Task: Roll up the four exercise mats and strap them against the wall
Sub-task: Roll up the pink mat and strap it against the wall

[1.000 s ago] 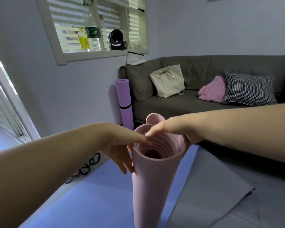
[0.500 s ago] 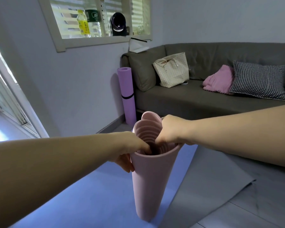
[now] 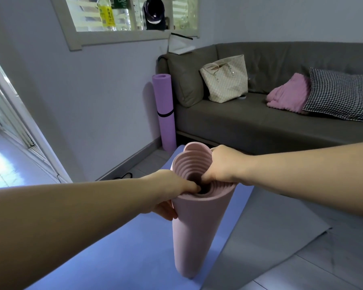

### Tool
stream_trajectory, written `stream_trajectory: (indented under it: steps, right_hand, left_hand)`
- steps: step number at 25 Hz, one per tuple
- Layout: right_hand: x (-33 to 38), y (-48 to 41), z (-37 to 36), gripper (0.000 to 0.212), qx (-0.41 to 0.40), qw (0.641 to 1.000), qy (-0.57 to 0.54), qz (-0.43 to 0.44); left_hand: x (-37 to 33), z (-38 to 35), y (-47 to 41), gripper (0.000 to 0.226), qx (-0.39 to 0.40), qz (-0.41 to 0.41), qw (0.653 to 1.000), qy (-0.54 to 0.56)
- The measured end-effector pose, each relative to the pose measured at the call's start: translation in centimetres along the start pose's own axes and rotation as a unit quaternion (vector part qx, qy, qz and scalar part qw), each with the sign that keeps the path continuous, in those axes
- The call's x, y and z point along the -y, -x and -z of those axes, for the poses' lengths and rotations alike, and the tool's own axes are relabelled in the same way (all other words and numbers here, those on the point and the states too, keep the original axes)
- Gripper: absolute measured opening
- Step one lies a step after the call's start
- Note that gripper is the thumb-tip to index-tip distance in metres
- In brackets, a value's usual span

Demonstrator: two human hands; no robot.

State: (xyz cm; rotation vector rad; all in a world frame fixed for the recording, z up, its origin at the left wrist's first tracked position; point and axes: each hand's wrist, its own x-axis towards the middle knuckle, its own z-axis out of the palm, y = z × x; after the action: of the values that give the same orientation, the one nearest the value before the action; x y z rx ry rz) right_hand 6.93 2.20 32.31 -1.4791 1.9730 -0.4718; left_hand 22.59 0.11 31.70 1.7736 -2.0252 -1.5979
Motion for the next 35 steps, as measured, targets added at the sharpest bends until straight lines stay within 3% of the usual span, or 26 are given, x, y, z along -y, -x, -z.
stream_trajectory:
  steps: [6,11,16,18,20,21,25,32,35]
  right_hand:
    - [-0.6,-3.1,0.1,0.034,0.002,1.000,-0.024,-0.020]
    - [-1.2,-5.0,0.2,0.029,0.010,0.992,-0.115,-0.057]
    - [-1.0,-3.0,0.0,0.029,0.041,0.985,-0.144,-0.088]
    - [-0.6,-2.4,-0.3,0.029,0.041,0.984,-0.150,-0.085]
    - [0.1,-1.5,-0.9,0.031,0.043,0.984,-0.150,-0.084]
    - [0.4,-1.2,-1.4,0.033,0.050,0.985,-0.146,-0.081]
    - [1.0,-0.6,-2.2,0.033,0.073,0.986,-0.132,-0.077]
    - [1.0,-3.0,-0.2,0.031,0.175,0.980,-0.072,-0.054]
    - [1.1,-5.2,1.6,0.008,0.240,0.968,-0.052,-0.052]
  left_hand:
    - [0.2,0.0,-2.1,0.067,-0.018,0.002,0.999,0.039]
    - [0.5,0.0,-3.3,0.070,-0.019,-0.003,0.997,0.075]
    - [0.0,0.6,-1.4,0.071,0.031,0.005,1.000,0.000]
    - [-0.4,0.6,-1.0,0.062,-0.067,-0.024,0.992,-0.104]
    - [-0.9,-0.4,-0.4,0.050,-0.198,-0.093,0.953,-0.211]
    - [-1.0,-1.1,-0.2,0.052,-0.227,-0.120,0.938,-0.233]
    - [-0.2,-2.3,0.0,0.079,-0.249,-0.122,0.918,-0.285]
    - [0.3,-1.7,-1.7,0.079,-0.260,-0.148,0.902,-0.310]
    - [-0.5,-0.9,-3.5,0.077,-0.248,-0.174,0.896,-0.325]
